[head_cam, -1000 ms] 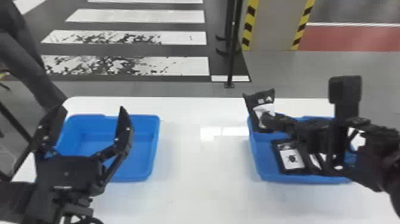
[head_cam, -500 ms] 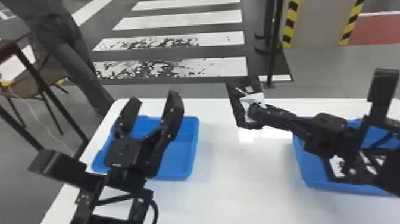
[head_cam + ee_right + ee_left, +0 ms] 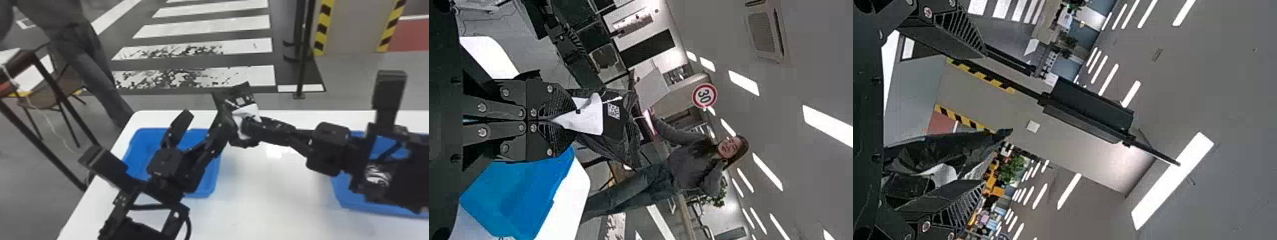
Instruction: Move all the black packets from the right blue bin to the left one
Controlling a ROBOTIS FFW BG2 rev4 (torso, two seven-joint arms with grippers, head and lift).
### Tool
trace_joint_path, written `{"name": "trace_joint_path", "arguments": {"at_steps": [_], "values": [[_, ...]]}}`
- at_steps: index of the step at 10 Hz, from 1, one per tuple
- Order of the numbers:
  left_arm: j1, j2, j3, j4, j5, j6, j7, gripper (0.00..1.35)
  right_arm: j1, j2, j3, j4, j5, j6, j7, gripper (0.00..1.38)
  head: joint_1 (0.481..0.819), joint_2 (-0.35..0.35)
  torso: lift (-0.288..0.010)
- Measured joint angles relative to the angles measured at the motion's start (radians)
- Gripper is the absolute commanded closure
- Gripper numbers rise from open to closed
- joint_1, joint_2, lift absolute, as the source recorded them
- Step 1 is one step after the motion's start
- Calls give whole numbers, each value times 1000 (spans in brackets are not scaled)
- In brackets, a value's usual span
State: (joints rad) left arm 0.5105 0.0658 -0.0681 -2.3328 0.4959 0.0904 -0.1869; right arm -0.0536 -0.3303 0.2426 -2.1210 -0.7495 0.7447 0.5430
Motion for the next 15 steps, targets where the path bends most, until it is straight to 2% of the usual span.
{"name": "trace_joint_path", "arguments": {"at_steps": [2, 3, 4, 5, 6, 9, 10, 12, 15], "values": [[-2, 2, -11, 0, -7, -9, 0, 140, -26, -4, 83, 4, -36, -1, -4, 1161, 678, 259, -140], [-3, 2, -12, 0, -11, -13, 0, 206, -40, -6, 126, 7, -48, -4, -8, 1161, 683, 286, -140], [-3, 2, -12, 0, -16, -19, 2, 757, -49, -7, 154, 9, -53, -9, -11, 1161, 684, 297, -140], [-1, 2, -13, 0, -23, -21, 16, 1144, -53, -8, 164, 9, -54, -13, -12, 1161, 686, 308, -140], [5, 2, -20, 0, -15, -28, 41, 1220, -54, -9, 166, 10, -55, -18, -12, 1161, 687, 312, -140], [24, 2, -36, 0, -10, -79, 77, 1220, -61, -10, 159, 19, -60, -46, -20, 1161, 677, 314, -140], [25, 2, -41, 0, -18, -96, 80, 1220, -66, -10, 157, 23, -59, -52, -23, 1049, 670, 311, -140], [27, 4, -45, 0, -21, -130, 89, 1220, -66, -9, 156, 26, -43, -69, -31, 21, 660, 311, -140], [23, 3, -37, 0, -32, -152, 105, 1220, -42, -11, 152, 34, -35, -81, -28, 24, 663, 319, -140]]}}
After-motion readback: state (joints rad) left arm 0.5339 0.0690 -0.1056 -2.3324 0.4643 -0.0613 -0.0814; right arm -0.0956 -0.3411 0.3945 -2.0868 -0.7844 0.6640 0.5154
